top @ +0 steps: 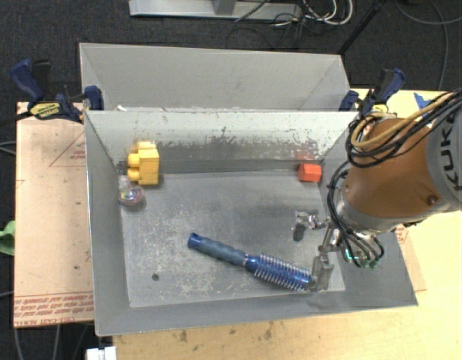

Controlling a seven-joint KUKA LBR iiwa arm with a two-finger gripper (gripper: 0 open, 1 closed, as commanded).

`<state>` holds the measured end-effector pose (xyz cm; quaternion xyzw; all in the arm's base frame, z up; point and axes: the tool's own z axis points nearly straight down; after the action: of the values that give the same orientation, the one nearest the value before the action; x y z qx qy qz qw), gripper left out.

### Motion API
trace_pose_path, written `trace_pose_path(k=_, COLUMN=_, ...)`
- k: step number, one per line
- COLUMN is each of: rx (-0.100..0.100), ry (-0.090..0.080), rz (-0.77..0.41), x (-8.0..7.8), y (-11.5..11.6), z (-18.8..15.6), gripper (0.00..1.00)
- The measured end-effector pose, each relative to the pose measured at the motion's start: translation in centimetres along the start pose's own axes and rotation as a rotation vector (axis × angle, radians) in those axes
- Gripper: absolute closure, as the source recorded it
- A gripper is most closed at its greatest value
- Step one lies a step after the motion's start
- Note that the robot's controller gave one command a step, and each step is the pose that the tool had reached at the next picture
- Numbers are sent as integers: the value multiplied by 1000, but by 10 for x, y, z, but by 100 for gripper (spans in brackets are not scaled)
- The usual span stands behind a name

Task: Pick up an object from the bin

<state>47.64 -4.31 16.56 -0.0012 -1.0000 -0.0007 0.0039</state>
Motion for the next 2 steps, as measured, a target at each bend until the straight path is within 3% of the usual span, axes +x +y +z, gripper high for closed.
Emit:
trace_pose_path(k=1, rx=-2, ry=-7, rz=98, x=-12, y=34, z=92, gripper=0)
trace_pose_path(k=2, rx=0, ry=-7, rz=98, x=-12, y=33, z=90, gripper=100)
